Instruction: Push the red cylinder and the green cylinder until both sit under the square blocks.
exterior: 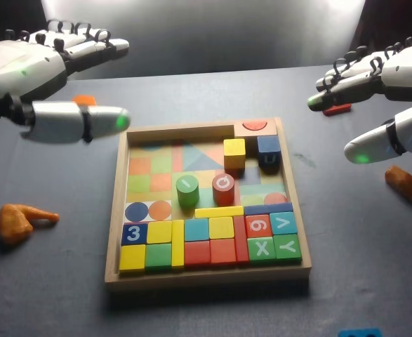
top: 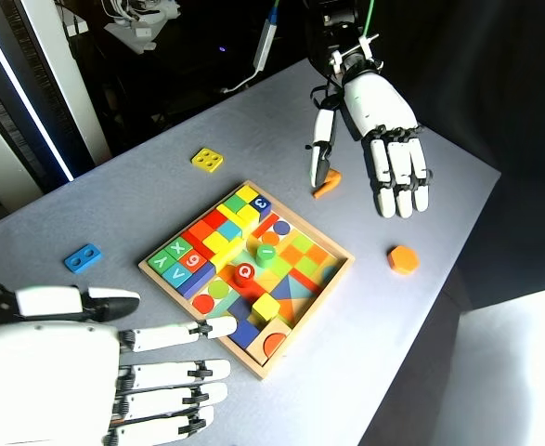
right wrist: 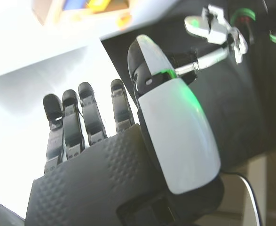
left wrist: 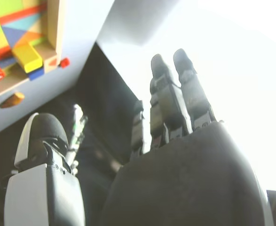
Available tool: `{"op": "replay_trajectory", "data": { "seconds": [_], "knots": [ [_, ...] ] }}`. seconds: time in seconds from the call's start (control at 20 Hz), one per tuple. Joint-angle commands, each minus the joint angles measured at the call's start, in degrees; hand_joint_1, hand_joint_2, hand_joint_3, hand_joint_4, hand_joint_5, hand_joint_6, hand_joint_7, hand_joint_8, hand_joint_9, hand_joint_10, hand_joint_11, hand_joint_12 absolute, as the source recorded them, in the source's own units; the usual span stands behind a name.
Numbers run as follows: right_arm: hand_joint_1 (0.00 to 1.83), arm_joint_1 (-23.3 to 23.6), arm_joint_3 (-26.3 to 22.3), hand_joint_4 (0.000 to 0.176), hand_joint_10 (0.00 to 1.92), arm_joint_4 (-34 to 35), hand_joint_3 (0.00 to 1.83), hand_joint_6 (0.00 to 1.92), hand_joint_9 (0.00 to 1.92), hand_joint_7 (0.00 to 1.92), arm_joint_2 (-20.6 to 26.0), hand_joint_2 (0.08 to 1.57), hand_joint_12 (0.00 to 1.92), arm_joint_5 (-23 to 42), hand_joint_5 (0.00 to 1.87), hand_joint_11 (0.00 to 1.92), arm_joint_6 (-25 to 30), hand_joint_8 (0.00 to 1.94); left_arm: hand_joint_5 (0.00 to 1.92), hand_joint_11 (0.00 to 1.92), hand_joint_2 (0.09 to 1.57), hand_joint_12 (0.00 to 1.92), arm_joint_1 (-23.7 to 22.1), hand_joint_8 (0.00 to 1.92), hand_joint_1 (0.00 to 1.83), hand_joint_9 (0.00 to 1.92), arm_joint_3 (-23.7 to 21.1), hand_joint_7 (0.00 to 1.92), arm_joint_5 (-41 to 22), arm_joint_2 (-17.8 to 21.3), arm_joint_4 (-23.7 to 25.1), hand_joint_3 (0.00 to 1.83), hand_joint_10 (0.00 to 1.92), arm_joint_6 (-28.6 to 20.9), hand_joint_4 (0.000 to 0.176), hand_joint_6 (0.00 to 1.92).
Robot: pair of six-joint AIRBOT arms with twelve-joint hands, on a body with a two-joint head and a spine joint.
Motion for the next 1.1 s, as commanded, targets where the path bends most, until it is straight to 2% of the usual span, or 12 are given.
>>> {"op": "replay_trajectory", "data": {
  "seconds": [0.0,0.05,0.15,0.25,0.35,0.5,0.6,0.75,0.8,0.9,0.95,1.05],
  "knots": [
    [0.24,1.01,0.21,0.065,0.00,0.41,0.01,0.00,0.00,0.07,0.03,1.06,0.35,0.76,0.28,0.00,1.68,0.00,0.04,0.00,1.11,0.12,-0.95,0.00,0.00,0.00,0.35,0.00,-5.31,0.16,-1.03,0.00,0.00,0.75,0.116,0.00],
    [0.24,1.32,0.30,0.065,0.00,-2.11,0.01,0.00,0.00,0.07,-0.29,1.06,0.35,0.57,0.28,0.00,3.04,0.00,0.04,0.00,1.11,0.12,-1.21,0.00,0.00,0.00,0.38,0.00,-4.86,0.09,-1.03,0.00,0.00,1.25,0.116,0.00],
    [0.25,1.49,0.62,0.069,0.00,-5.27,0.00,0.00,0.02,0.07,-1.03,1.05,0.68,0.54,0.27,0.00,5.33,0.00,0.05,0.00,1.08,0.21,-1.37,0.00,0.00,0.00,0.83,0.00,-4.02,-0.38,-1.08,0.00,0.00,1.52,0.107,0.00],
    [0.24,1.44,0.88,0.062,0.00,-6.45,0.00,0.00,0.03,0.10,-1.68,1.02,0.48,0.75,0.27,0.00,6.15,0.00,0.04,0.00,1.09,0.26,-1.37,0.00,0.00,0.00,1.16,0.00,-3.64,-0.74,-1.34,0.00,0.00,1.49,0.110,0.00],
    [0.22,1.22,0.92,0.052,0.00,-6.67,0.00,0.00,0.01,0.10,-1.89,1.03,0.20,1.14,0.27,0.00,6.50,0.00,0.04,0.00,1.10,0.26,-1.34,0.00,0.00,0.00,1.58,0.00,-3.34,-1.23,-1.41,0.01,0.00,1.33,0.093,0.00],
    [0.21,1.53,0.92,0.060,0.00,-6.69,0.00,0.00,0.01,0.10,-2.35,1.03,0.30,1.95,0.27,0.00,6.67,0.00,0.05,0.00,1.10,0.26,-1.34,0.00,0.00,0.00,2.56,0.00,-2.64,-1.90,-1.51,0.01,0.00,0.71,0.105,0.01],
    [0.23,2.35,0.93,0.045,0.00,-6.70,0.00,0.01,0.00,0.09,-3.05,1.04,0.27,2.84,0.28,0.00,6.61,0.00,0.05,0.00,1.11,0.25,-1.30,0.00,0.00,0.00,3.25,0.00,-2.17,-2.32,-1.51,0.01,0.00,0.07,0.096,0.00],
    [0.24,3.38,0.99,0.085,0.00,-6.70,0.00,0.00,0.00,0.08,-4.29,1.03,0.31,3.97,0.29,0.00,6.07,0.00,0.04,0.00,1.11,0.29,-1.30,0.00,0.00,0.00,3.81,0.00,-1.71,-2.62,-1.65,0.00,0.00,0.02,0.082,0.00],
    [0.19,3.61,1.07,0.116,0.00,-6.72,0.00,0.01,0.00,0.06,-4.85,1.03,0.30,4.32,0.34,0.00,5.81,0.00,0.03,0.00,1.13,0.29,-1.33,0.00,0.00,0.00,4.15,0.00,-1.57,-2.81,-1.90,0.01,0.00,-0.01,0.076,0.00],
    [0.18,3.79,1.37,0.128,0.00,-6.77,0.00,0.00,0.00,0.04,-5.88,1.04,0.26,4.97,0.35,0.00,5.62,0.00,0.03,0.00,1.13,0.25,-1.33,0.00,0.00,0.00,4.67,0.00,-1.48,-3.00,-2.57,0.00,0.00,-0.05,0.079,0.00],
    [0.17,3.79,1.51,0.161,0.00,-6.83,0.00,0.00,0.00,0.03,-6.39,1.04,0.28,5.28,0.37,0.00,5.62,0.00,0.03,0.00,1.14,0.07,-1.33,0.00,0.00,0.00,4.94,0.00,-1.43,-3.04,-2.97,0.00,0.00,-0.05,0.080,0.00],
    [0.17,3.79,1.59,0.173,0.00,-6.97,0.00,0.00,0.00,0.02,-6.96,1.04,0.24,5.55,0.39,0.00,5.62,0.00,0.03,0.00,1.15,0.05,-1.33,0.00,0.00,0.00,5.25,0.00,-1.40,-3.11,-3.38,0.01,0.00,-0.06,0.063,0.00]
  ]
}}
